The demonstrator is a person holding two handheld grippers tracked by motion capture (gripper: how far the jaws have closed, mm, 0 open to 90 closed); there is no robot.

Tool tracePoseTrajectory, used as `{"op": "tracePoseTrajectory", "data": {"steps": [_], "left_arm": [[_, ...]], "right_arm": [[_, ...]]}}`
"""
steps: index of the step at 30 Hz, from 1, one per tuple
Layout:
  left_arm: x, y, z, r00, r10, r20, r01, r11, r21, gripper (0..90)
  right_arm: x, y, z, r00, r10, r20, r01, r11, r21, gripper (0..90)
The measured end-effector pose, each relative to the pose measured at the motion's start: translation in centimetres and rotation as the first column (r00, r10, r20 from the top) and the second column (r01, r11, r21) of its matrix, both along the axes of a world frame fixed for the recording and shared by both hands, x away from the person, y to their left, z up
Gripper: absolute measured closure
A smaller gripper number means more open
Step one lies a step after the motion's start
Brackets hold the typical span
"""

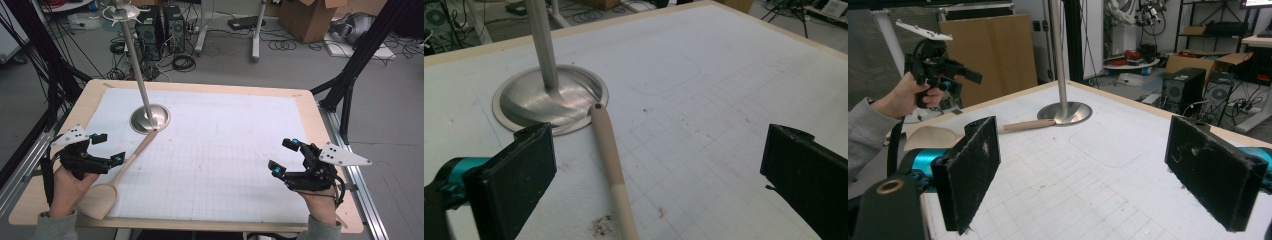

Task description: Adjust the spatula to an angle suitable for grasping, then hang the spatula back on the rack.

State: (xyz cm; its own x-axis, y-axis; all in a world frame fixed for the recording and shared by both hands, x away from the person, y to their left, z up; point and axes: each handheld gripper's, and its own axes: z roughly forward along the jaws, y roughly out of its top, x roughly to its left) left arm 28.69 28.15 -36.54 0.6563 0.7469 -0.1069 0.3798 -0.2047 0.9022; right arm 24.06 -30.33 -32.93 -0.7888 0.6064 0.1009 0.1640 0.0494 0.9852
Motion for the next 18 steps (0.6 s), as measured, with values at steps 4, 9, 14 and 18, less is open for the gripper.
{"op": "tracePoseTrajectory", "data": {"steps": [4, 9, 14, 18], "left_arm": [[0.3, -0.2, -0.5, 0.9999, 0.005, -0.012, -0.005, 0.9999, 0.015, 1.8], [0.5, -0.1, -0.8, 0.9995, 0.017, -0.028, -0.017, 0.9996, 0.023, 1.8], [0.5, -0.1, -1.2, 0.9992, 0.029, -0.026, -0.028, 0.9988, 0.040, 1.8], [0.7, -0.3, -1.6, 0.9991, 0.032, -0.028, -0.031, 0.9976, 0.062, 1.8]], "right_arm": [[0.0, -0.1, 0.1, 1.0000, 0.001, 0.000, -0.001, 1.000, 0.003, 13.7], [0.1, 0.0, 0.0, 1.0000, 0.002, -0.003, -0.002, 1.000, -0.002, 13.7], [0.2, 0.4, -0.1, 0.9999, 0.010, -0.010, -0.010, 1.000, -0.009, 13.7], [0.4, 0.5, -0.1, 0.9999, 0.012, -0.009, -0.012, 1.000, -0.010, 13.7]]}}
